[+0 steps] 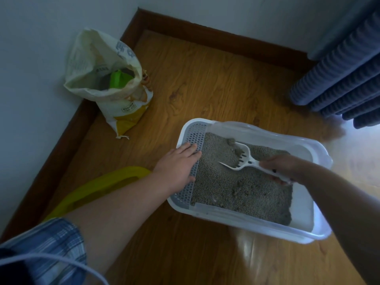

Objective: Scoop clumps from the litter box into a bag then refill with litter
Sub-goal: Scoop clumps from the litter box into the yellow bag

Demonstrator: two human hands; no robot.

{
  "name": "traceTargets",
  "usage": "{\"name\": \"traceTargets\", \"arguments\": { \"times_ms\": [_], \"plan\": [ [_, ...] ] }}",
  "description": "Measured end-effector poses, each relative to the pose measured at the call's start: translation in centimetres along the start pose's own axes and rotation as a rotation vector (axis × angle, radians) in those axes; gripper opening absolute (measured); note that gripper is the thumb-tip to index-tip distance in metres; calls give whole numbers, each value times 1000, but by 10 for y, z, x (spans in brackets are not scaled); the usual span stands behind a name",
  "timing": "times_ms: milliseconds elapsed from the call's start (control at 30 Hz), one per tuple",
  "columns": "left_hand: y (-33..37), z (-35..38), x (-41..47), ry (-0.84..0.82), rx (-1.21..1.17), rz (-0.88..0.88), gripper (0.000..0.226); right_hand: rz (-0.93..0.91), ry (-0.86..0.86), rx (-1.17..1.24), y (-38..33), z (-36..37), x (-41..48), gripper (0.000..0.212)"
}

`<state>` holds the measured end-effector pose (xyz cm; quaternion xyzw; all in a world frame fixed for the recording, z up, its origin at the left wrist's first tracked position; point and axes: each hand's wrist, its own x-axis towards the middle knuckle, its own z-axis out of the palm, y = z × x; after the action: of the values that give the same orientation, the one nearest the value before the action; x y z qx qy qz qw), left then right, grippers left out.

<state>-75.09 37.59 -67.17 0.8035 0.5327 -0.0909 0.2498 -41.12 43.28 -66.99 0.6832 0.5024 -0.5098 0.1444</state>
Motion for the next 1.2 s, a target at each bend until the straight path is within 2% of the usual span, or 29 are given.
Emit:
{"name": "traceTargets", "arguments": {
  "times_ms": [133, 300, 400, 567, 900, 1200],
  "plan": [
    [-1, 0, 0, -7, 8, -5, 86, 6, 4, -62, -33, 3, 8, 52],
    [-1, 1, 1, -7, 18, -7, 87, -100, 62, -90, -54, 7, 7, 33],
    [-1, 2, 0, 2, 7, -15, 88, -150, 73, -12, -37, 32, 9, 22],
    [-1, 5, 0, 6, 6, -12, 87, -195, 65, 170, -22, 70, 0, 28],
    [-1, 1, -1, -10, 31, 0, 87, -157, -26, 552, 20, 69, -44, 25],
    [-1, 0, 0, -29, 36, -5, 88, -192, 74, 505, 26, 59, -80, 27]
  ]
}}
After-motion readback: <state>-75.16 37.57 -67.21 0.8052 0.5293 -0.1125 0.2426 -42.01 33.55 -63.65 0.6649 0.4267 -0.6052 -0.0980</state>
